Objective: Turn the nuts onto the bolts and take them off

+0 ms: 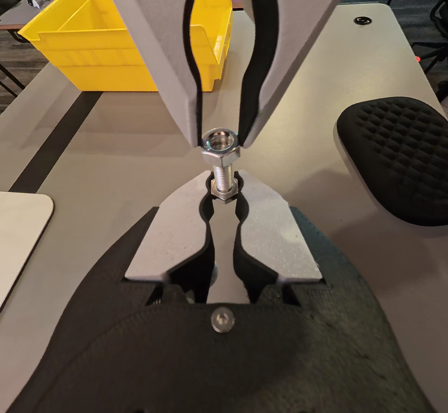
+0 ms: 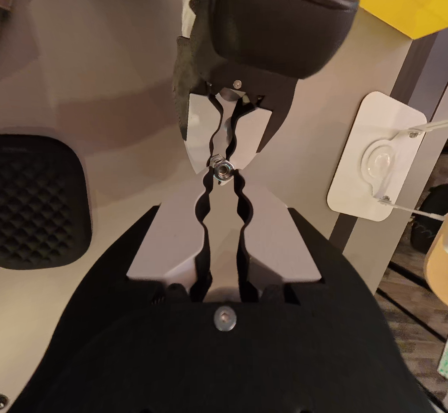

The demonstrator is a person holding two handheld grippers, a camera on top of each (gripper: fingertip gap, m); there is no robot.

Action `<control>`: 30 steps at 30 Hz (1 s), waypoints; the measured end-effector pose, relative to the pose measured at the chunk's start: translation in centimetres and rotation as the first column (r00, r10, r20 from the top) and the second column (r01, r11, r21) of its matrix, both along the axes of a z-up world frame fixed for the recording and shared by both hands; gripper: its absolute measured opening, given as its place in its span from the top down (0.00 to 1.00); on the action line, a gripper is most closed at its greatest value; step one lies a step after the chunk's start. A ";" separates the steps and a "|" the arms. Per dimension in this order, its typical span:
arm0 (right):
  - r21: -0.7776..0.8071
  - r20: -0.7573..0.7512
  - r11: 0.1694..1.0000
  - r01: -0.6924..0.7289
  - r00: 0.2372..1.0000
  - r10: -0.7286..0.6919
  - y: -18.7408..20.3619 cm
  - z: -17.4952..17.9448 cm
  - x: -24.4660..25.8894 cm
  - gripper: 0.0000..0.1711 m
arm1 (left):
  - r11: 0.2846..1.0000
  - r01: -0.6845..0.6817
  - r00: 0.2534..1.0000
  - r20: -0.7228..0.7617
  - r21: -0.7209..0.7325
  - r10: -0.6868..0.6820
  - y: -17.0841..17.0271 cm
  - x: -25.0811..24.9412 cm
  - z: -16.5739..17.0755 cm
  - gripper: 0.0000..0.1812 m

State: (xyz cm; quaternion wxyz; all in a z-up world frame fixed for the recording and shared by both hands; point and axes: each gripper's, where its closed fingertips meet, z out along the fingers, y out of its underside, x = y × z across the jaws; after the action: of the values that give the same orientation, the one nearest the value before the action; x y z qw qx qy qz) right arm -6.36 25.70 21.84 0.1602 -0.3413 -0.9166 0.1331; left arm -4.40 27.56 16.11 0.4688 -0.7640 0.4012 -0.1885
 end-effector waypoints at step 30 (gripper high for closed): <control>0.082 -0.079 0.992 -0.094 0.992 0.100 -0.1 0.5 0.8 0.81 | 1.000 0.028 0.999 -0.022 -0.013 -0.028 -0.4 0.4 -0.6 0.92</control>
State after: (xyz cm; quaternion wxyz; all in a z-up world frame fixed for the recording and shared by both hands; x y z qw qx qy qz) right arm -5.60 25.59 22.36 0.2047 -0.2841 -0.9291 0.1190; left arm -4.04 27.16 15.53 0.4566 -0.7634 0.4158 -0.1894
